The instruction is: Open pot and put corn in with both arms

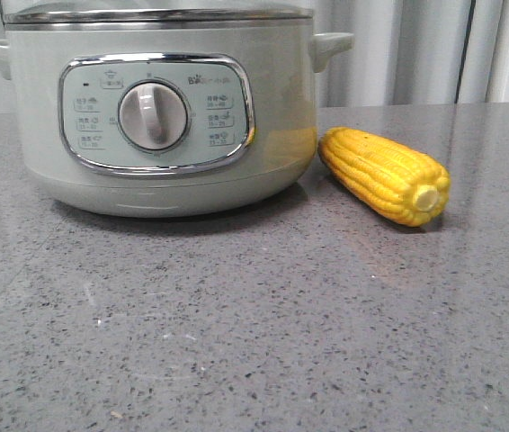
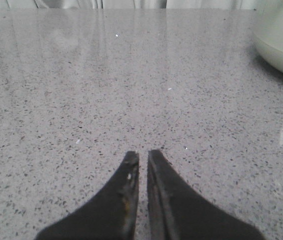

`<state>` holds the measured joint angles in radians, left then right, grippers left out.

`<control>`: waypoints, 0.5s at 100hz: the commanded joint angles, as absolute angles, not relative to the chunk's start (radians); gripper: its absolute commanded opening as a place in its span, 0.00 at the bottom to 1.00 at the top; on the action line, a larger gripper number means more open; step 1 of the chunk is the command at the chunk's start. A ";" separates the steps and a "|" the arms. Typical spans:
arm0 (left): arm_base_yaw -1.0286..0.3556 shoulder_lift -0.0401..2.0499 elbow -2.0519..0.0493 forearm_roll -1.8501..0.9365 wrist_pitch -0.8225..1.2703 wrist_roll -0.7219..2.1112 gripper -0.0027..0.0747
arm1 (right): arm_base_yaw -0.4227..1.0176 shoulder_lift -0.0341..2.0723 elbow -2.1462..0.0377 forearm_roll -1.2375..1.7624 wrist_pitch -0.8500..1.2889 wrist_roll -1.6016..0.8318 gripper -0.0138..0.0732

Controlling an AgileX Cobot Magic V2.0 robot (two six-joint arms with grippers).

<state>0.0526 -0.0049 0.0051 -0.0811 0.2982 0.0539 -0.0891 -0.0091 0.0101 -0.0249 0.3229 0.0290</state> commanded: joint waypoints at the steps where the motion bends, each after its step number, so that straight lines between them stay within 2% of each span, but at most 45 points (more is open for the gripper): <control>1: 0.053 -0.034 0.022 -0.088 0.176 0.044 0.01 | -0.096 -0.034 0.028 -0.039 0.303 0.021 0.08; 50: 0.053 -0.034 0.022 -0.088 0.042 0.044 0.01 | -0.096 -0.034 0.028 -0.082 0.292 0.021 0.08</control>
<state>0.0526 -0.0049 0.0051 -0.0811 0.1494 0.0539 -0.0891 -0.0091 0.0101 -0.0546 0.3229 0.0290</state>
